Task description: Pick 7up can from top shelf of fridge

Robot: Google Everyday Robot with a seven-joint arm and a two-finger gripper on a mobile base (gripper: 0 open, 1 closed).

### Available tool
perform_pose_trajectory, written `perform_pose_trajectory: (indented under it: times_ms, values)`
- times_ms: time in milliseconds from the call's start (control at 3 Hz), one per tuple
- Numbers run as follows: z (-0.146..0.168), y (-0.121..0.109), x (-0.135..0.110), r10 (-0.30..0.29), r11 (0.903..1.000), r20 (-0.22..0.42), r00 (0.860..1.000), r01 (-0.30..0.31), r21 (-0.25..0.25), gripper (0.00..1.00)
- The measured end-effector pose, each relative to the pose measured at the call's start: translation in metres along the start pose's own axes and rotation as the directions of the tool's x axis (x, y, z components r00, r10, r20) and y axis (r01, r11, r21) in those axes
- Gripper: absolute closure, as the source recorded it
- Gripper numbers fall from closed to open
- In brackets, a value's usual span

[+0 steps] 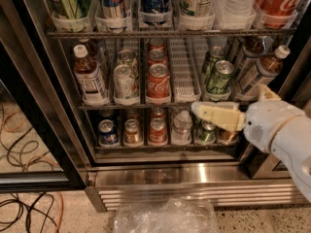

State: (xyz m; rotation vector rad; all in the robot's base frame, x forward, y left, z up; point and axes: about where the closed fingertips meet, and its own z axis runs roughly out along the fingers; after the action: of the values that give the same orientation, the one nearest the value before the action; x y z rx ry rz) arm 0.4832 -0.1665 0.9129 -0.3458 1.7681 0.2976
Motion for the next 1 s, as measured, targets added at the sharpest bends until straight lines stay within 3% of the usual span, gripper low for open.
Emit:
perform_pose_trajectory:
  times_ms: [333, 667, 1000]
  values:
    - [-0.023, -0.079, -0.014, 0.063, 0.9791, 0.135, 0.989, -0.088, 0.183, 0.0]
    - [-0.04, -0.106, 0.003, 0.078, 0.9587, 0.155, 0.985, -0.116, 0.259, 0.0]
    - [-0.022, -0.072, 0.008, 0.14, 0.9732, 0.118, 0.983, -0.159, 0.166, 0.0]
